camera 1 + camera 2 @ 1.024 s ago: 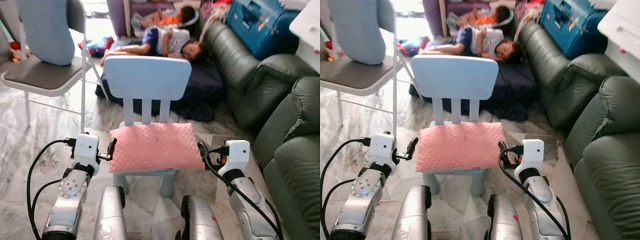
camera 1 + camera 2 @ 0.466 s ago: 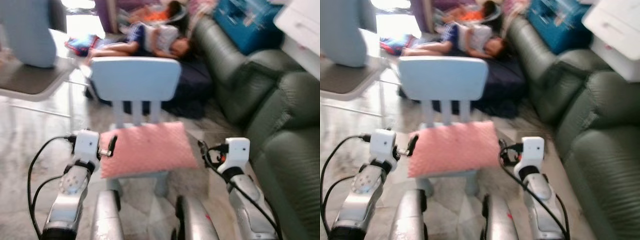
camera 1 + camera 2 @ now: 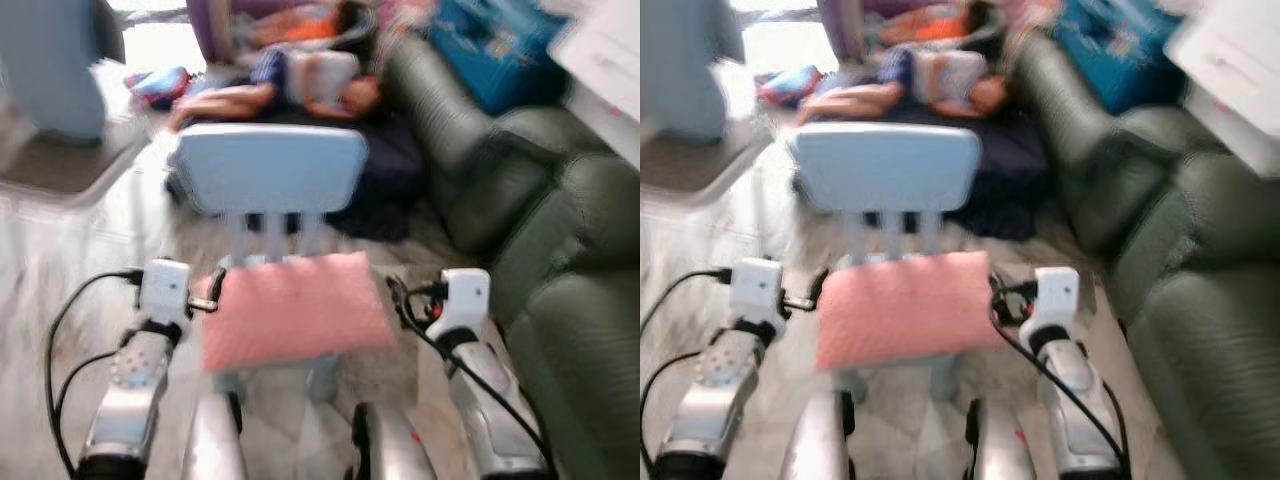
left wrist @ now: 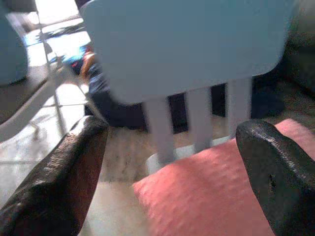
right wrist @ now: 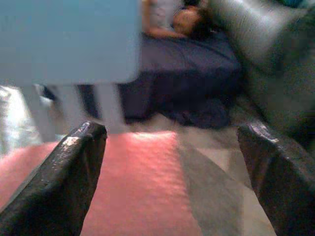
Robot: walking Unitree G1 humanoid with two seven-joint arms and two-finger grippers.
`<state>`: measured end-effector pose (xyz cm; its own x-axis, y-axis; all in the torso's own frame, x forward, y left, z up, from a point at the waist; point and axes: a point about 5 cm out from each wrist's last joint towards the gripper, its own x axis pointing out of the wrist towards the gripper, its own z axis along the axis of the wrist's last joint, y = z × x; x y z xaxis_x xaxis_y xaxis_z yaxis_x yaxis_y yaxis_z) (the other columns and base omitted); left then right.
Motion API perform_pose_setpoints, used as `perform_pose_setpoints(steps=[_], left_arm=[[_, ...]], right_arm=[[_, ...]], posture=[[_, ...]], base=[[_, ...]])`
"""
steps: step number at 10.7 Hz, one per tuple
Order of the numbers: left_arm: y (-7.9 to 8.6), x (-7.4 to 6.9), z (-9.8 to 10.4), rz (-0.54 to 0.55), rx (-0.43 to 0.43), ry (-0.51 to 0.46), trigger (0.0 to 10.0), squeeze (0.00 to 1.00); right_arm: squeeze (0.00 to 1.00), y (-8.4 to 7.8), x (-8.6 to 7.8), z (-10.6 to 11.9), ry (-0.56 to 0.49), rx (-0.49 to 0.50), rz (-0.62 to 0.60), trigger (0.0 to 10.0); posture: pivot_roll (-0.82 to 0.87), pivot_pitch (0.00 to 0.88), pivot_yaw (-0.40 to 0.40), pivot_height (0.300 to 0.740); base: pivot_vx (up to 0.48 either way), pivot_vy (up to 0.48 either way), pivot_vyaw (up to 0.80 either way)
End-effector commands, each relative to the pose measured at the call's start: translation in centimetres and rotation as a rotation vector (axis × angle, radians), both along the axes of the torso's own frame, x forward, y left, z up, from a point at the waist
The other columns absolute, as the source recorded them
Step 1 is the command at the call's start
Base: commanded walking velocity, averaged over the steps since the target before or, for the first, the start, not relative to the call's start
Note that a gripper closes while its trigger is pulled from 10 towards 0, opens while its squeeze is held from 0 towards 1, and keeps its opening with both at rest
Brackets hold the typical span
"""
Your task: Move the pillow to the sofa
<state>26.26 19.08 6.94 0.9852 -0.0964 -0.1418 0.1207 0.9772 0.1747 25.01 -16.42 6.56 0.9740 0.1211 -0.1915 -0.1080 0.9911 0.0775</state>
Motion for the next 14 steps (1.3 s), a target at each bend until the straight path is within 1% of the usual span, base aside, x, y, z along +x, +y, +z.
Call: perform_pose_setpoints(steps=[1,2,7,9,10,14], left_arm=[[-0.36,-0.18,-0.32,-0.011,-0.002,0.013,10.0,0.0],[-0.4,-0.21,-0.49,-0.006,-0.014,0.027,10.0,0.0],[-0.37,-0.34,-0.5,0.002,-0.016,0.019,10.0,0.0],[-0.29,-0.48,-0.74,0.013,-0.014,0.03,10.0,0.0],[-0.35,-0.31,-0.69,0.016,-0.014,0.03,10.0,0.0],[-0.16,-0.1,-0.45,0.021,-0.001,0.013,10.0,0.0]], right_arm=[[0.0,-0.43,-0.08,-0.16,0.009,-0.004,-0.013,10.0],[0.0,-0.41,-0.06,-0.17,0.009,-0.005,-0.011,10.0],[0.0,-0.17,-0.07,-0.25,0.013,-0.007,0.009,10.0],[0.0,-0.19,-0.15,-0.24,0.01,-0.006,0.008,10.0],[0.0,-0.18,-0.09,-0.2,0.008,-0.006,0.008,10.0],[0.0,-0.29,0.14,-0.18,0.006,-0.009,0.001,10.0]], posture=[[-0.02,0.067,-0.058,0.623],[-0.02,0.067,-0.059,0.623],[-0.01,0.07,-0.064,0.623],[-0.01,0.069,-0.063,0.588],[-0.01,0.068,-0.062,0.568],[-0.01,0.065,-0.062,0.568]], base=[[0.259,0.0,0.0],[0.0,0.0,0.0],[0.0,0.0,0.0],[0.0,0.0,0.0],[0.0,0.0,0.0],[0.0,0.0,0.0]])
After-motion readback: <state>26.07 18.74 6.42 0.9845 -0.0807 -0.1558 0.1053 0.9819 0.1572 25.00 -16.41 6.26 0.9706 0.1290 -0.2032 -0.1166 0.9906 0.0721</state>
